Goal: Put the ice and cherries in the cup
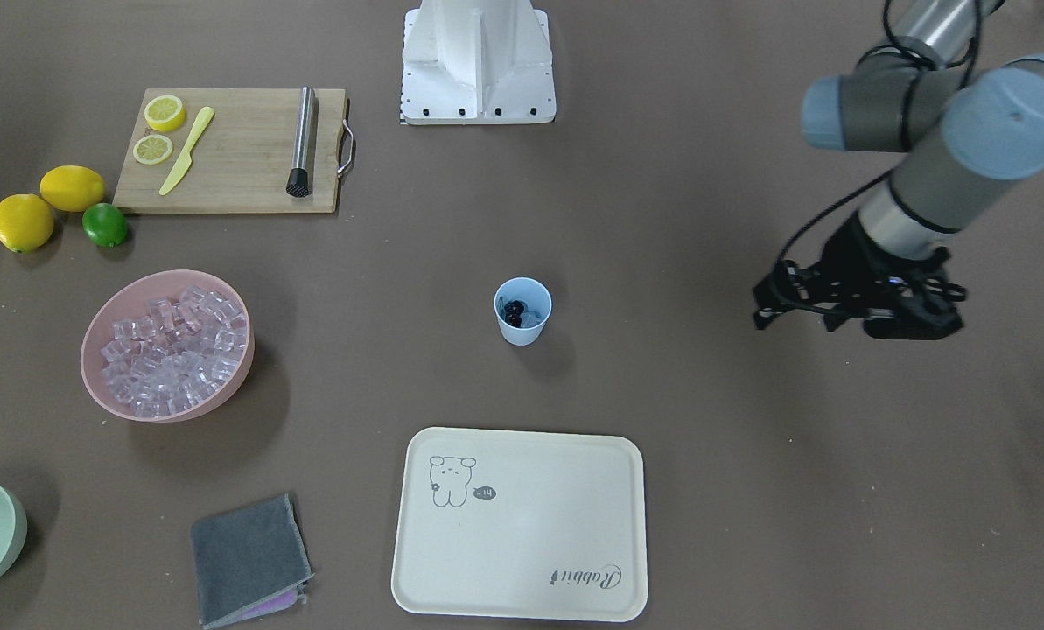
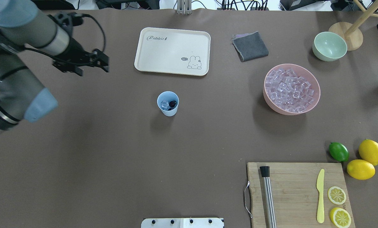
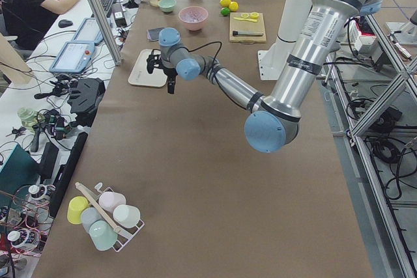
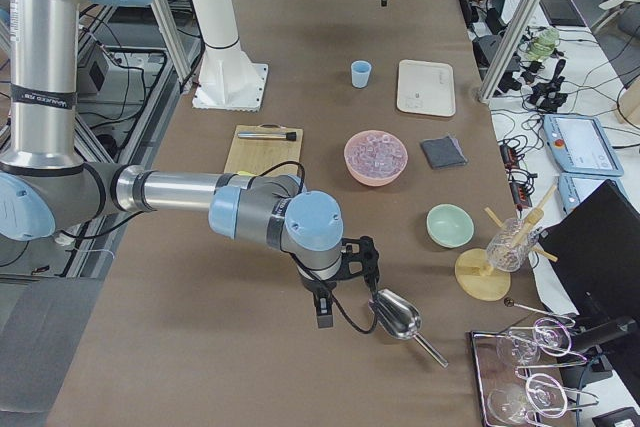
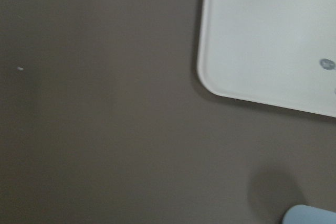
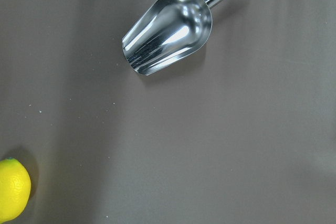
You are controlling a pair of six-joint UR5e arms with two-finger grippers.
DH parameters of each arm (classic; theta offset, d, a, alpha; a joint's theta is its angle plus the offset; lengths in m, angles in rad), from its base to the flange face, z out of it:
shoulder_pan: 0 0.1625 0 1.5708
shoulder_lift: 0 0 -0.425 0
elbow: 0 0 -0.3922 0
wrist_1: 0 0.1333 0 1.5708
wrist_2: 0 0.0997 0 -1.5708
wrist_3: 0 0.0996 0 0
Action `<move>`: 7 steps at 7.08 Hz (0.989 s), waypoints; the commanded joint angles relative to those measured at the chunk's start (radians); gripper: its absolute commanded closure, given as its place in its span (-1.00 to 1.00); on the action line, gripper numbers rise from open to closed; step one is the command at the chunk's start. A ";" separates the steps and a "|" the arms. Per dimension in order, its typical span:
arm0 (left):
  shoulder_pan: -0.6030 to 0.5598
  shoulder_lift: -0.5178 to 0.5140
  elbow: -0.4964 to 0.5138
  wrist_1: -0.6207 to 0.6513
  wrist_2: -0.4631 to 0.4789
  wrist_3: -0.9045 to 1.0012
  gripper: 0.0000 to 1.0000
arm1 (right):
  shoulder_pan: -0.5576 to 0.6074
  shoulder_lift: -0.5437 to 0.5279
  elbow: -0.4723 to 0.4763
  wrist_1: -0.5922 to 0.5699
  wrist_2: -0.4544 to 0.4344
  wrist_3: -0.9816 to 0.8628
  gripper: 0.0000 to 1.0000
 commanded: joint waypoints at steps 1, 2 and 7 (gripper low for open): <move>-0.183 0.200 0.008 -0.006 -0.112 0.309 -0.95 | 0.000 0.000 0.002 -0.001 0.006 0.001 -1.00; -0.243 0.275 0.006 -0.009 -0.120 0.419 -0.95 | 0.000 0.000 -0.001 -0.002 0.005 0.003 -1.00; -0.508 0.403 0.136 -0.003 -0.189 0.816 -0.96 | -0.003 0.003 -0.001 -0.001 0.008 0.009 -1.00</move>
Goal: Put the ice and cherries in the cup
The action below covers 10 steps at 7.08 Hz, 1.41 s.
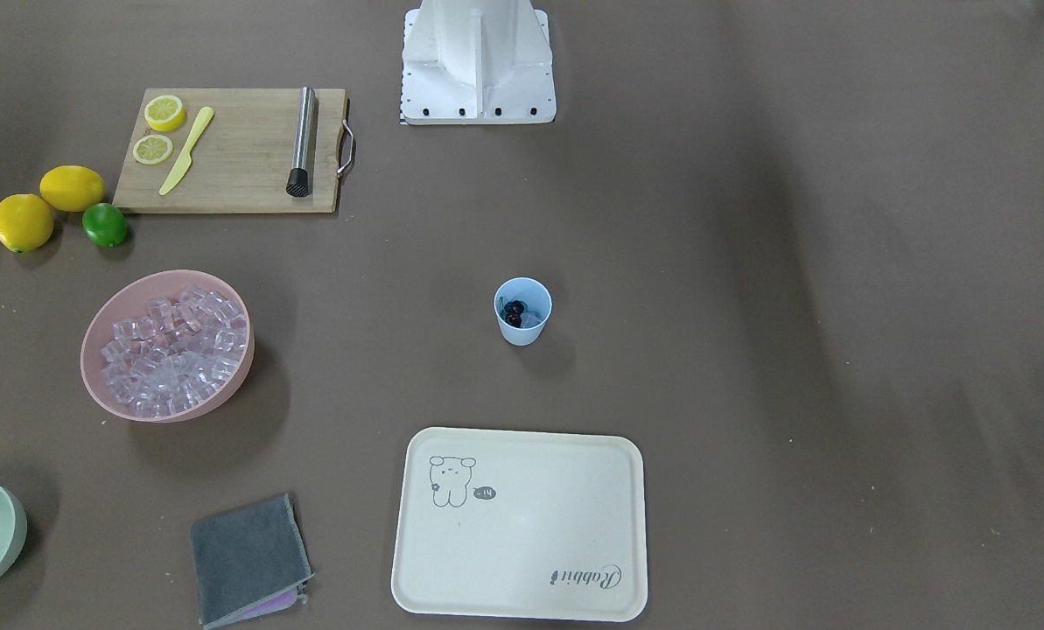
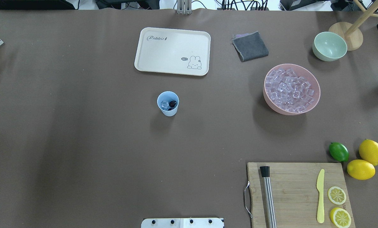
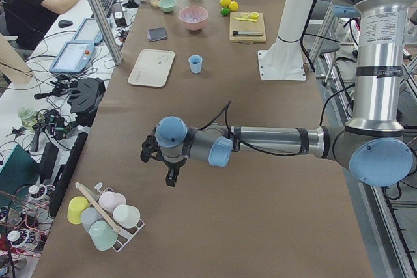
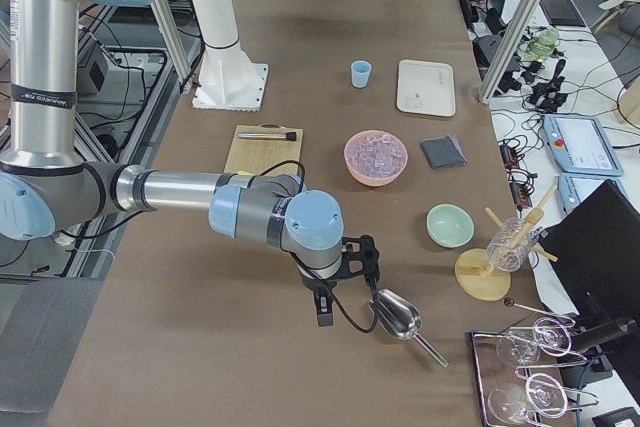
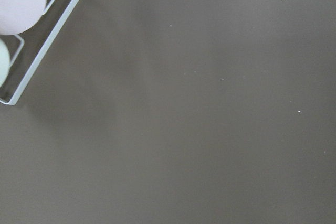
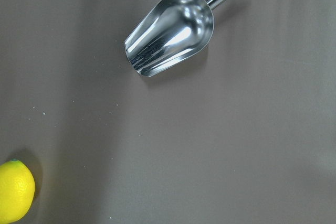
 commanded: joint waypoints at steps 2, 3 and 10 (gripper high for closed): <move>-0.119 0.028 0.063 0.027 -0.029 0.151 -0.96 | -0.029 0.011 -0.004 -0.001 0.005 0.007 -1.00; -0.125 0.027 0.065 0.027 -0.029 0.156 -0.96 | -0.076 0.042 -0.009 -0.004 0.002 0.036 -0.99; -0.117 -0.018 0.091 0.026 -0.021 0.144 -0.96 | -0.115 0.099 -0.093 0.007 0.008 0.077 -1.00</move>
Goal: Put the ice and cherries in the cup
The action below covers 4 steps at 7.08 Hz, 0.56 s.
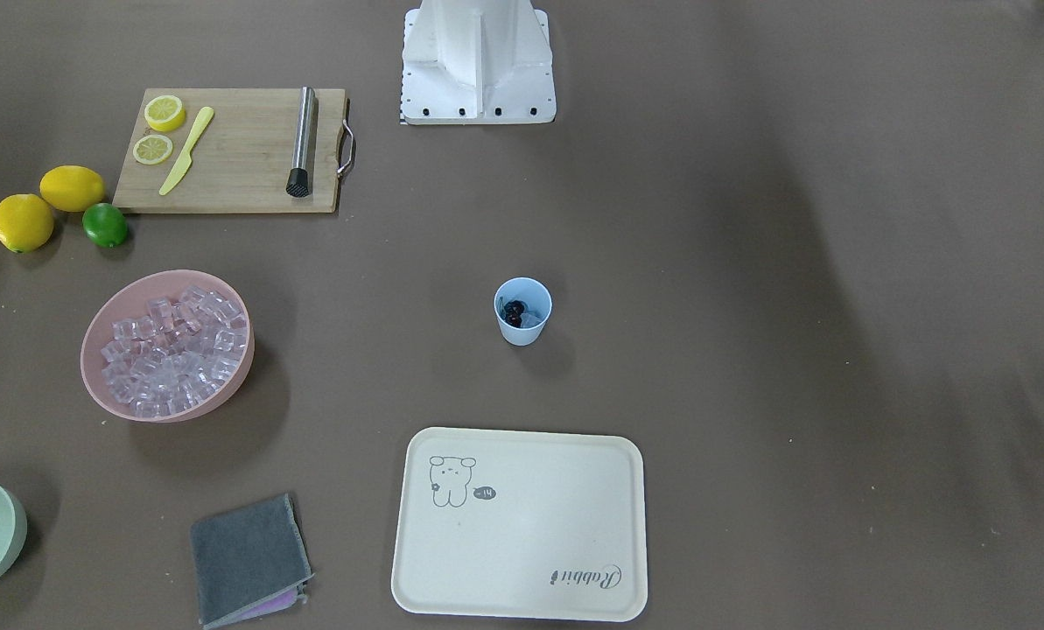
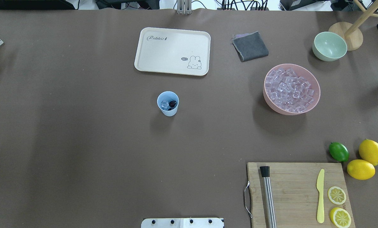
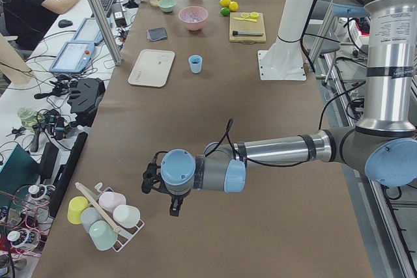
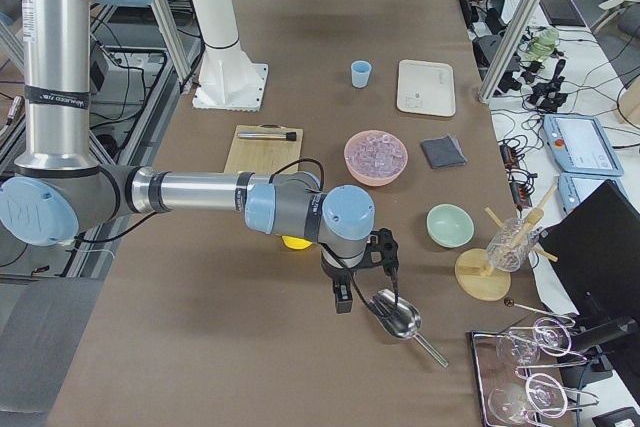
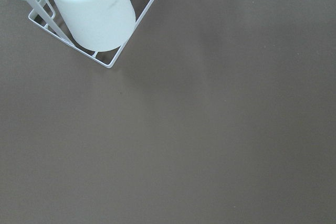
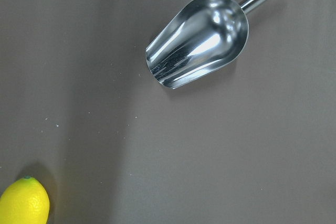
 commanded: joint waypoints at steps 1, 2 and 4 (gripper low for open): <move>0.005 -0.027 0.020 -0.001 0.001 0.002 -0.96 | 0.000 0.039 -0.068 0.008 0.003 -0.011 -1.00; 0.005 -0.071 0.046 0.000 0.001 0.001 -0.96 | -0.001 0.033 -0.071 0.028 0.003 -0.014 -1.00; 0.006 -0.117 0.096 0.004 0.002 0.001 -0.96 | 0.002 0.012 -0.058 0.046 0.009 -0.009 -1.00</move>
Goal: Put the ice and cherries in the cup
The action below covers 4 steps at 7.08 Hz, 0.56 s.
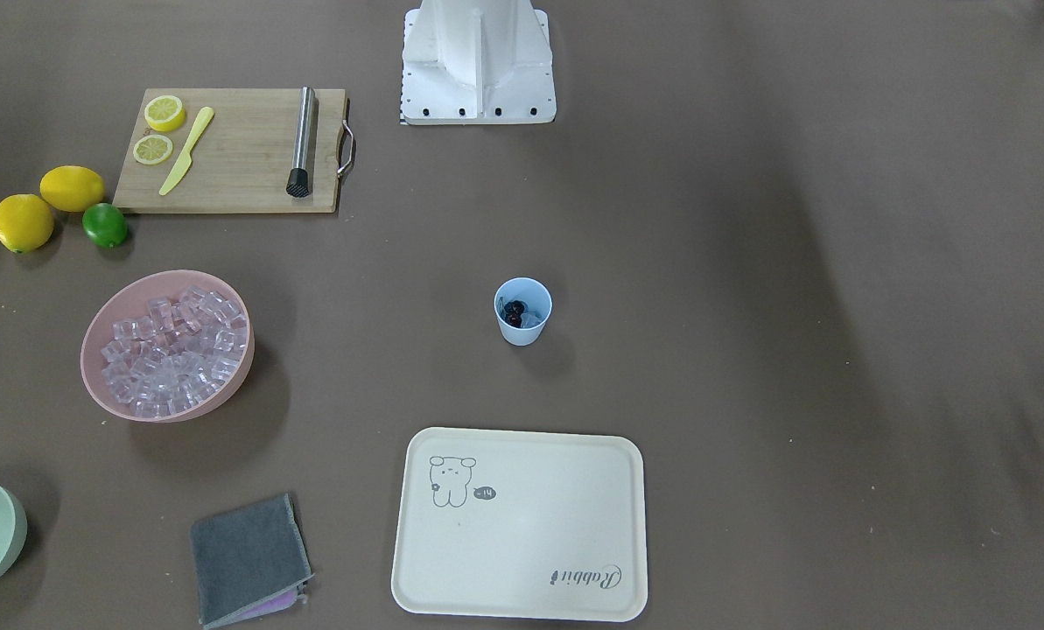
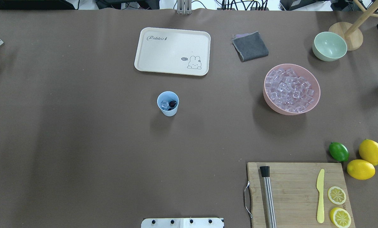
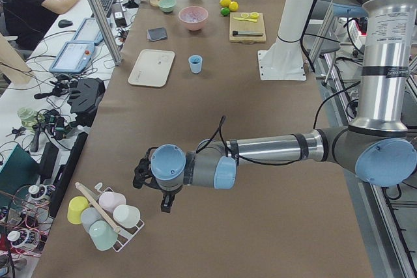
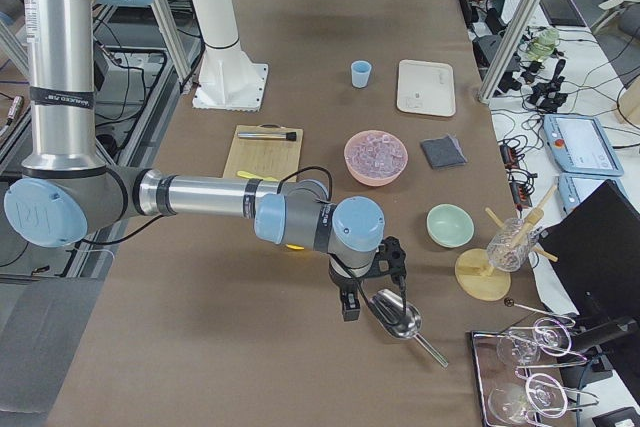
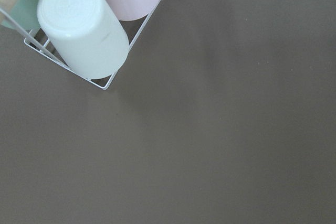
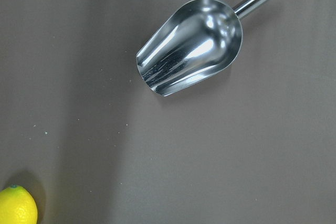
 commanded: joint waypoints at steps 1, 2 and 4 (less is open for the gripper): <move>0.010 -0.078 0.090 0.002 0.001 0.001 -0.96 | 0.001 -0.008 0.005 0.008 0.004 0.010 -1.00; 0.012 -0.074 0.091 0.002 0.022 -0.021 -0.96 | 0.001 -0.007 0.007 0.008 0.004 0.018 -1.00; 0.014 -0.053 0.045 -0.007 0.093 -0.173 -0.96 | 0.001 -0.008 0.013 0.008 0.006 0.021 -1.00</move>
